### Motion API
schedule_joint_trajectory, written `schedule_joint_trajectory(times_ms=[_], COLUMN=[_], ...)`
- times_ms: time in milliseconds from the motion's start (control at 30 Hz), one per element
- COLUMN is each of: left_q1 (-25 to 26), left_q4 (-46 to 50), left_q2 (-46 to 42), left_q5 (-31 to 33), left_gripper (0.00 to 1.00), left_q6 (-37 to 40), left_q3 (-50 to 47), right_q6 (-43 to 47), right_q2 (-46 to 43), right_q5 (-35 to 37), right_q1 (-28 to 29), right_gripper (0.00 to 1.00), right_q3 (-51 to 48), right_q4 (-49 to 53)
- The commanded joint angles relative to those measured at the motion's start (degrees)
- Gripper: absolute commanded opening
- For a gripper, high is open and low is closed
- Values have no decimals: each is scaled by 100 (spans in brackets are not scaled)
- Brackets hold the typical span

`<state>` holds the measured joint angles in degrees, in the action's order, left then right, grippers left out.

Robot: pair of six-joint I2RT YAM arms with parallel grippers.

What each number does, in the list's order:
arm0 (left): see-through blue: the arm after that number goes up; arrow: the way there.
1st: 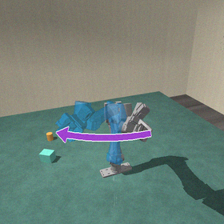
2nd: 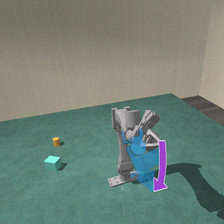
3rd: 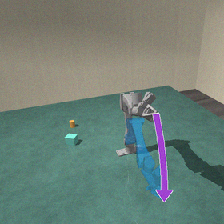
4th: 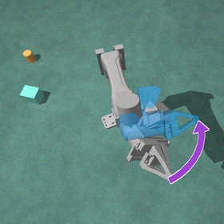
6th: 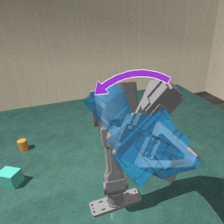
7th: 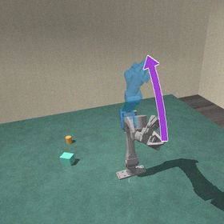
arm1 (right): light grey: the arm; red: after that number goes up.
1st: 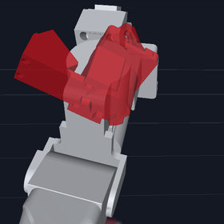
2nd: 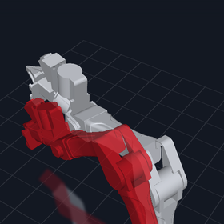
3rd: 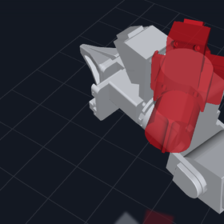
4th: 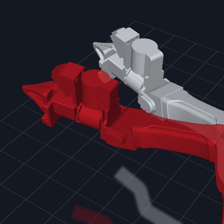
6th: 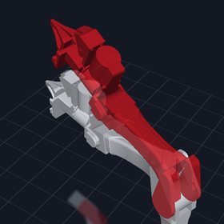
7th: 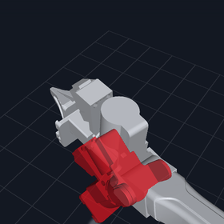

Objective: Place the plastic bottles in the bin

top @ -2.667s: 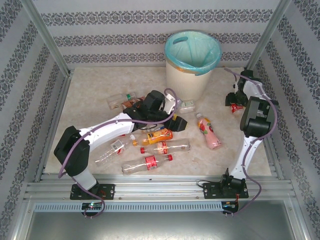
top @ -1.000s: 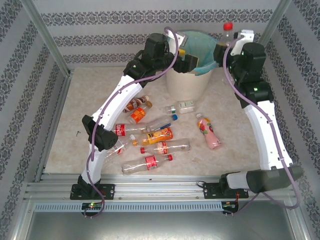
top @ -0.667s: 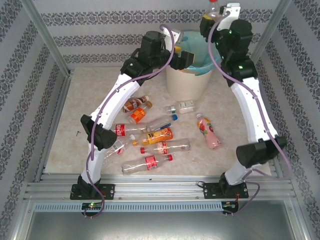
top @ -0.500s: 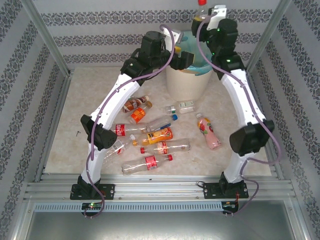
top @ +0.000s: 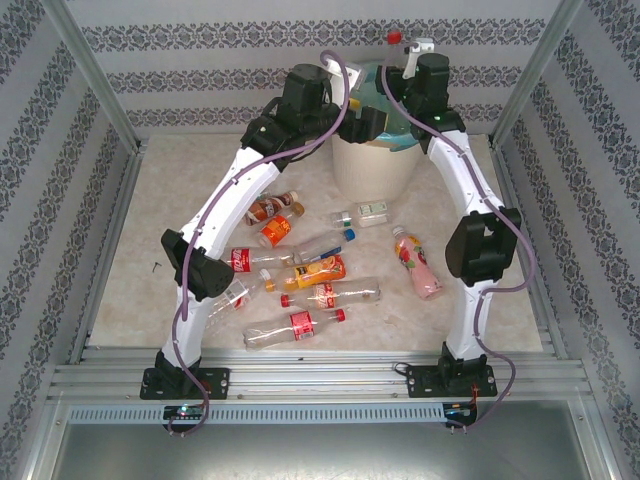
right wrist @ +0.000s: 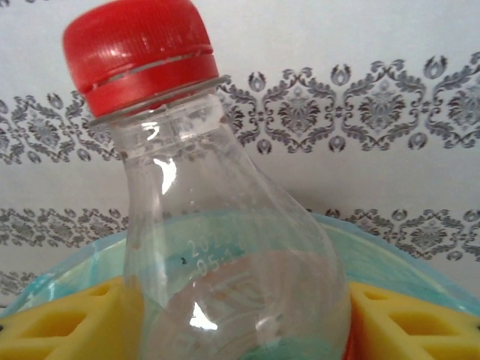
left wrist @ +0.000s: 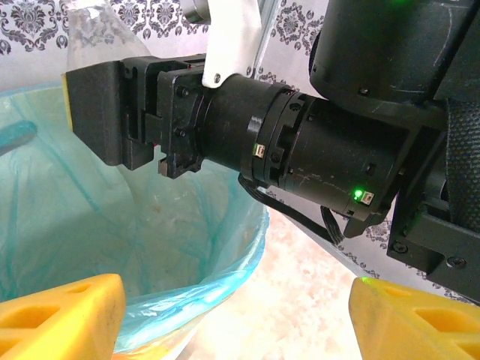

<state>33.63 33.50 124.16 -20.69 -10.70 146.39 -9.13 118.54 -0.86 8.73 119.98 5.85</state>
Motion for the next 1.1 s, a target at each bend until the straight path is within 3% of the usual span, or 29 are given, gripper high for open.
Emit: schedule_joint_trajectory(times_ms=[0,200,300,533,1067], left_q1=[-40,-40,-40,-40,-119], left_q4=[117,166,133,74,285], left_q2=[-269,-340,-423,-507,-610], left_q5=[34,25,22,61,216], left_gripper=[79,79,80,80,80], left_q6=[24,16,33,103,94], left_q3=[13,-35,-161,-286,-277], right_q6=[-11,-37,-54,-31,347], right_q2=[-298,-385,-376,-385,-665], right_q5=[229,192,196,225,-9], right_q1=[-34,-48,-38,-38,213], right_gripper=[69,70,76,81,78], right_q3=[-40,-23,14,49,412], right_q4=[1,8,33,91,755])
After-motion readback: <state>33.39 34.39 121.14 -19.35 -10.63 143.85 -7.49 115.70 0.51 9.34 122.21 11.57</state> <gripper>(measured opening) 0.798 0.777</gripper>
